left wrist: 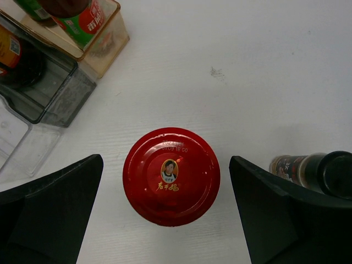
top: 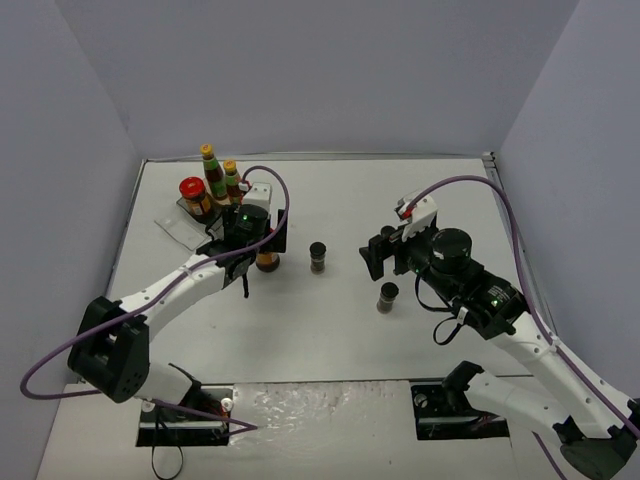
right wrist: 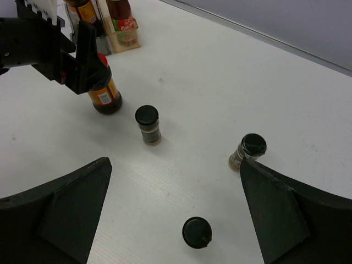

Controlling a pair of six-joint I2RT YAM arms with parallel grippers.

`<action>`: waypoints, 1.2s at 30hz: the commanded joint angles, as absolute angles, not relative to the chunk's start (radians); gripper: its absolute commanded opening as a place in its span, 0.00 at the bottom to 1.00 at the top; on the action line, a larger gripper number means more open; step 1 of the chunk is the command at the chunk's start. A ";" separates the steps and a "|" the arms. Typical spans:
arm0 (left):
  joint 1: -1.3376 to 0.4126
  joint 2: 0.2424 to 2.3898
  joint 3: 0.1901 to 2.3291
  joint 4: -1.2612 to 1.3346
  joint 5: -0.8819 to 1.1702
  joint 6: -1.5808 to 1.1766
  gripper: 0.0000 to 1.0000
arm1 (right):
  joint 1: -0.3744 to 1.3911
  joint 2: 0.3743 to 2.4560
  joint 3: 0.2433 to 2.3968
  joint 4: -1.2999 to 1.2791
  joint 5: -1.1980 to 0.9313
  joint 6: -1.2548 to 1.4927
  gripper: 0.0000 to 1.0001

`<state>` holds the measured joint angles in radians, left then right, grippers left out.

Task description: Organize the condiment bottles

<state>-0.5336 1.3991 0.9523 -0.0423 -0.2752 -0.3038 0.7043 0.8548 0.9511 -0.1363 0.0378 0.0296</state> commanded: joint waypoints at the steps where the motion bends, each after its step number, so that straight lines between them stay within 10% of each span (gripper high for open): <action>1: -0.545 1.437 0.999 0.029 -0.279 -0.316 0.97 | 0.694 0.839 0.949 -0.100 0.067 0.028 1.00; 25: -0.546 1.489 0.982 0.022 -0.256 -0.302 0.74 | 0.688 0.835 0.923 -0.099 0.047 0.029 1.00; 36: -0.530 1.378 1.070 -0.096 -0.306 -0.265 0.03 | 0.689 0.831 0.935 -0.100 0.042 0.028 1.00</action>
<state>-0.5423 1.4974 0.9548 -0.0479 -0.2553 -0.2975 0.6933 0.8379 0.9215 -0.1539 0.0422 0.0288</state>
